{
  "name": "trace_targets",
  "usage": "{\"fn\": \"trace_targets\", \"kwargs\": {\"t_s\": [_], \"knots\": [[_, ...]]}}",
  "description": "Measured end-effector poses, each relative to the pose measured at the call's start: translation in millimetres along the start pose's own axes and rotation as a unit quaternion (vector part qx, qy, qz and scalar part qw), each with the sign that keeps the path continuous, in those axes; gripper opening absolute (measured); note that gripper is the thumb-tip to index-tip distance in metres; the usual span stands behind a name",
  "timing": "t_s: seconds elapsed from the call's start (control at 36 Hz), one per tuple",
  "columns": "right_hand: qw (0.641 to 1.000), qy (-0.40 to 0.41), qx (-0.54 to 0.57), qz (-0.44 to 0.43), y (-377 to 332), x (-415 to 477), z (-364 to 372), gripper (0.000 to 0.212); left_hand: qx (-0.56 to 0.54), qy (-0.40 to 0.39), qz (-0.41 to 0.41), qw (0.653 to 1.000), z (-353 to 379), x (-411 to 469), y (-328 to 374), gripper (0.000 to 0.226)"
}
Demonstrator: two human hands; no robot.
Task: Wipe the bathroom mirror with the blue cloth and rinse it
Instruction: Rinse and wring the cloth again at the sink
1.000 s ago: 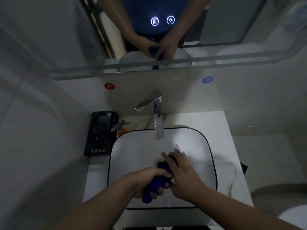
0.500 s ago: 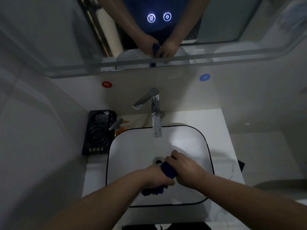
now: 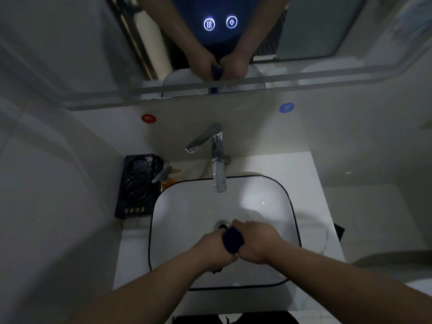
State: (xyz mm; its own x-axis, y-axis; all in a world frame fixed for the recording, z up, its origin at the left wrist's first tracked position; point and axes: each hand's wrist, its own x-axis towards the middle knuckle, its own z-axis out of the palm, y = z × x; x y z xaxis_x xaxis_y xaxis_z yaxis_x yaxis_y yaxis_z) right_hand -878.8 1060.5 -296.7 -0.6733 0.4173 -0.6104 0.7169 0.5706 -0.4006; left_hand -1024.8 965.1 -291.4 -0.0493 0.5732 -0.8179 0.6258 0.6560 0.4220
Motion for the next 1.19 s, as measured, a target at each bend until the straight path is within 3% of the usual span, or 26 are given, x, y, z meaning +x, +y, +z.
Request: {"fn": "trace_targets", "kwargs": {"t_s": [0.08,0.14,0.22,0.28,0.33,0.39,0.47,0.53,0.58,0.64,0.81,0.89,1.03,1.19], "knots": [[0.995,0.009,0.091,0.037,-2,5,-8,0.088,-0.067,0.015,0.005,0.998,-6,0,3,0.04],[0.972,0.047,0.222,0.055,-4,3,-14,0.104,-0.147,-0.01,-0.016,0.989,-13,-2,3,0.03],[0.901,0.163,0.401,0.03,-7,-7,-11,0.083,-0.302,-0.06,-0.067,0.949,-20,-11,-5,0.037],[0.864,0.223,0.452,0.015,-11,-17,-3,0.067,-0.376,-0.096,-0.097,0.917,-22,-16,-11,0.045],[0.867,0.26,0.424,-0.018,-9,-24,9,0.065,-0.412,-0.144,-0.112,0.893,-25,-22,-14,0.048],[0.893,0.269,0.353,-0.075,-8,-30,21,0.072,-0.415,-0.185,-0.118,0.883,-25,-27,-15,0.051],[0.936,0.23,0.217,-0.157,-7,-37,24,0.082,-0.438,-0.229,-0.119,0.861,-22,-28,-18,0.05],[0.962,0.19,0.062,-0.188,-3,-37,26,0.093,-0.457,-0.244,-0.115,0.848,-21,-29,-18,0.043],[0.969,0.15,-0.066,-0.185,0,-36,28,0.102,-0.443,-0.255,-0.106,0.853,-21,-31,-14,0.038],[0.964,0.155,-0.12,-0.182,3,-33,32,0.1,-0.4,-0.261,-0.094,0.873,-23,-33,-8,0.032],[0.934,0.225,-0.109,-0.257,11,-20,13,0.068,-0.255,-0.24,-0.047,0.936,-31,-31,17,0.022],[0.955,0.161,-0.129,-0.213,10,-16,1,0.067,-0.163,-0.219,-0.026,0.962,-37,-33,30,0.007],[0.963,0.069,-0.131,-0.227,8,-10,-16,0.061,-0.082,-0.181,-0.019,0.98,-34,-31,37,0.015],[0.971,-0.007,-0.193,-0.138,-7,-8,-15,0.065,0.042,-0.103,-0.024,0.993,-23,-29,39,0.019]]}}
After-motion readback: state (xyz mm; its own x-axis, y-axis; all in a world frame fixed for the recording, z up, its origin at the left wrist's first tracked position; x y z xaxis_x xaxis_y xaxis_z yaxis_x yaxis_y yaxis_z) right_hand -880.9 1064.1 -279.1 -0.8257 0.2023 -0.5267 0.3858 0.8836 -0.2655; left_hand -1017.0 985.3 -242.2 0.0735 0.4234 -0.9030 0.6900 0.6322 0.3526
